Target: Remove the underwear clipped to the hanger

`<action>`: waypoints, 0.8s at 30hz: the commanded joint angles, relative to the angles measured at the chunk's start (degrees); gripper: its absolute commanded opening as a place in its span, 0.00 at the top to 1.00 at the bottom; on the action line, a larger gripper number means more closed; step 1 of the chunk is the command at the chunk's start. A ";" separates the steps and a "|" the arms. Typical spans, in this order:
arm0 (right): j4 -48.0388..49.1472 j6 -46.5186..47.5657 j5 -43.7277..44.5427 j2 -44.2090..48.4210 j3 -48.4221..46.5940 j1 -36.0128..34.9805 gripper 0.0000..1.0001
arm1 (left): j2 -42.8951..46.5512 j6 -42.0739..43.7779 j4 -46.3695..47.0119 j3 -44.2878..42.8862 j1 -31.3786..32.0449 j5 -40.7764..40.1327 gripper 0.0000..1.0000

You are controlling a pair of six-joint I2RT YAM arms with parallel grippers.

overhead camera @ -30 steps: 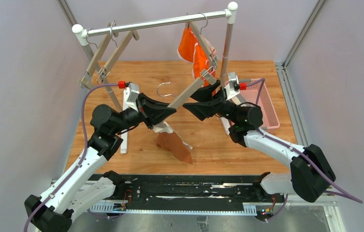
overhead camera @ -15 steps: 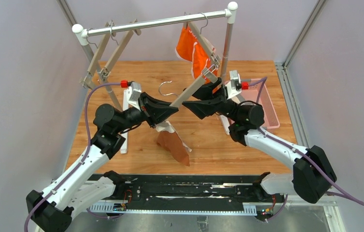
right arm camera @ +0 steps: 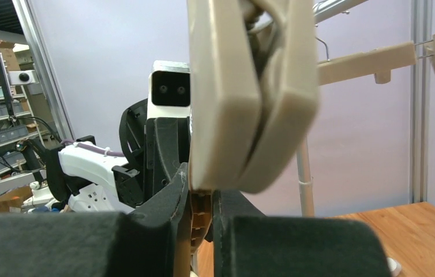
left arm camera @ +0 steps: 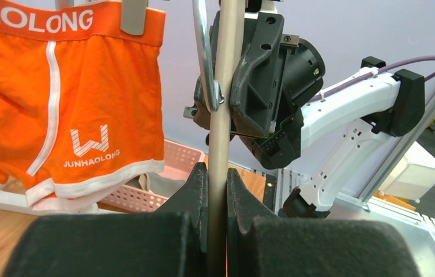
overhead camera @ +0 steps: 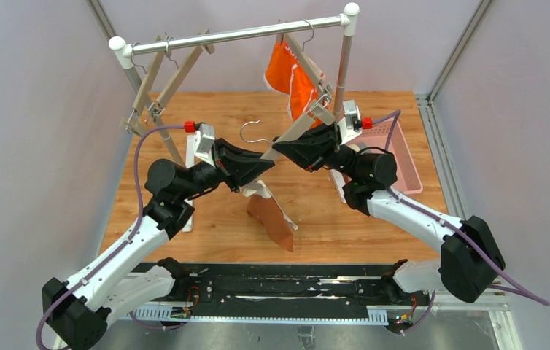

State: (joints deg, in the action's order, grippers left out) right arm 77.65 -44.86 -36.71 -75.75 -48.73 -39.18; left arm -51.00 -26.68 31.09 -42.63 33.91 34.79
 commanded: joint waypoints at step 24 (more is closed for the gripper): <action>-1.20 3.82 0.88 6.84 0.37 -1.27 0.99 | 10.37 9.07 -11.30 6.89 1.68 -6.83 0.28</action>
State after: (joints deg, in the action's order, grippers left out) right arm 74.59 -42.15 -37.19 -71.64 -47.55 -39.92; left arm -43.13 -22.02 24.18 -36.58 35.14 30.39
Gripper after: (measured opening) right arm 0.112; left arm 0.705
